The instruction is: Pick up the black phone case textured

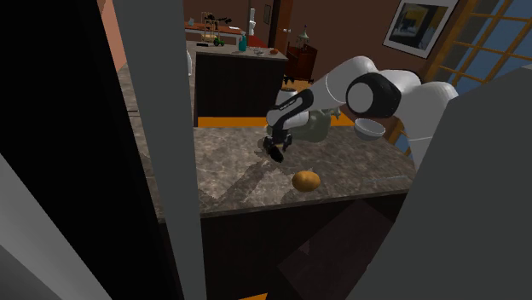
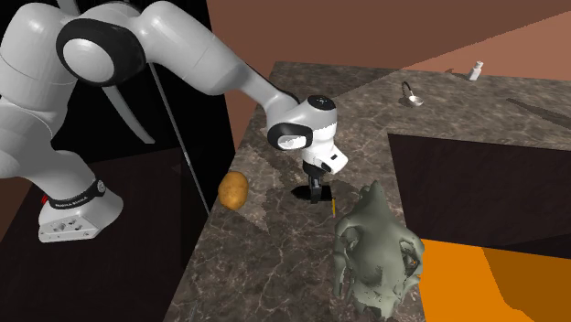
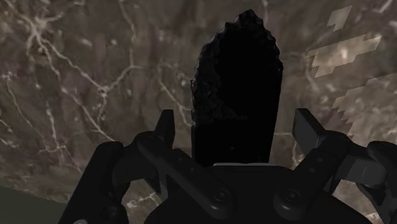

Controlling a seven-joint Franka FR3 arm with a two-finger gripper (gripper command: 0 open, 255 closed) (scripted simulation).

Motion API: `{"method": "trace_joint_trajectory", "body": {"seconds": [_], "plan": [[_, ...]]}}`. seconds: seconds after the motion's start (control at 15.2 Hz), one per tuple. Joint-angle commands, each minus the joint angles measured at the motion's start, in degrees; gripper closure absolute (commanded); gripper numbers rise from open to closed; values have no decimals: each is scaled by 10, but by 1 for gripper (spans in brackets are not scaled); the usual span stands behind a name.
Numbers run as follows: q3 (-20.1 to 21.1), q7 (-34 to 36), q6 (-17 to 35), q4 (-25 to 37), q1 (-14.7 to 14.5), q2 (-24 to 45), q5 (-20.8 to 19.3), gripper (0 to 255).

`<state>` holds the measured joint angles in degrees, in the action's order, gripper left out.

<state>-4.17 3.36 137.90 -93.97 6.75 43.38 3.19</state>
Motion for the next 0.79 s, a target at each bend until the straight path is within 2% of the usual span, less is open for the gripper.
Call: {"method": "trace_joint_trajectory", "body": {"seconds": [0.0, 0.13, 0.2, 0.73], "plan": [[1, 1, 8, 2, 0, 10, 1, 0], [1, 1, 8, 2, 0, 10, 1, 0], [1, 0, 8, 3, 0, 10, 1, 255], [1, 1, 8, 4, 0, 11, 1, 255]]}}
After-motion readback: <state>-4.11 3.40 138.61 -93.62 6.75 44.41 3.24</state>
